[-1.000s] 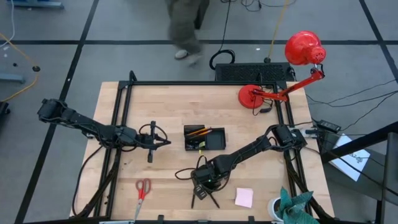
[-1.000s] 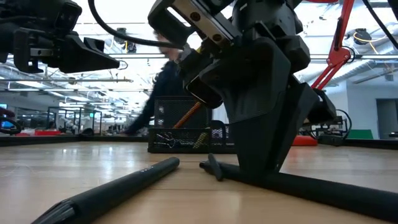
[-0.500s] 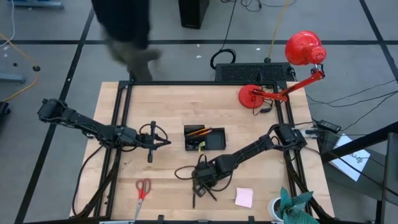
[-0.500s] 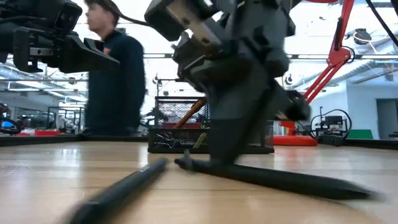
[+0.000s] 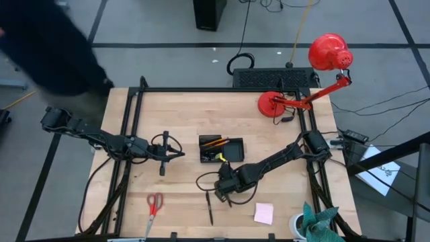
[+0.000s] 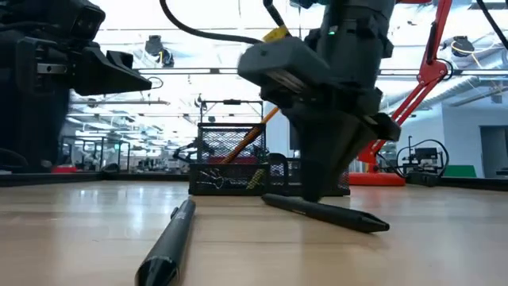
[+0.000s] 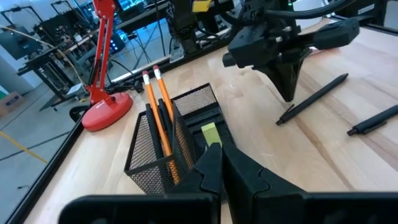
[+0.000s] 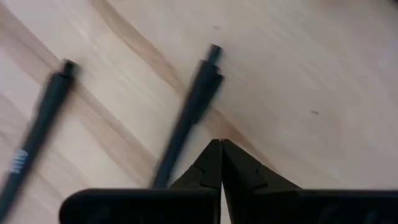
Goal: Pick and place office supplies into organizer
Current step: Put the black pen into the desk organizer
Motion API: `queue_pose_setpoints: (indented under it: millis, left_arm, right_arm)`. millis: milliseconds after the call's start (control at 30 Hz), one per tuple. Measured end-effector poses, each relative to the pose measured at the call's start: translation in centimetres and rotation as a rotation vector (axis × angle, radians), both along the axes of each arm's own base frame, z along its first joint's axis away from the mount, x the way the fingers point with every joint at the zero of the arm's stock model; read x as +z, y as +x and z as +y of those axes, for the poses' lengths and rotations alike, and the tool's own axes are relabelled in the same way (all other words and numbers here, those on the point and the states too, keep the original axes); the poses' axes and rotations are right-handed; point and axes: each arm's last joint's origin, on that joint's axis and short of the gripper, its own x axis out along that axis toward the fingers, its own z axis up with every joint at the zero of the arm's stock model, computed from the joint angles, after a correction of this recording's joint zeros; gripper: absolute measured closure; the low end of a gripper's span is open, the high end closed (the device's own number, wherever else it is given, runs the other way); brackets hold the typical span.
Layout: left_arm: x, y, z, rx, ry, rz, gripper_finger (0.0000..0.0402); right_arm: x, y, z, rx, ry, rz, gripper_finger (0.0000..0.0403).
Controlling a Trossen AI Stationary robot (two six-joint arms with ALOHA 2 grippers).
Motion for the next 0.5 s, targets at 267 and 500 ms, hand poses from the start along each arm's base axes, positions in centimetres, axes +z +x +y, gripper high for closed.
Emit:
queue_pose_setpoints:
  millis: [267,500]
  left_arm:
    - [0.0,0.0,0.0,0.0,0.0,0.002,0.0382]
    - [-0.1,0.0,0.0,0.001,0.0,0.009,0.0382]
  right_arm:
    - [0.3,0.1,0.3,0.07,0.033,-0.012,0.0384]
    - [1.3,0.3,-0.3,0.032,0.113,-0.011,0.0275]
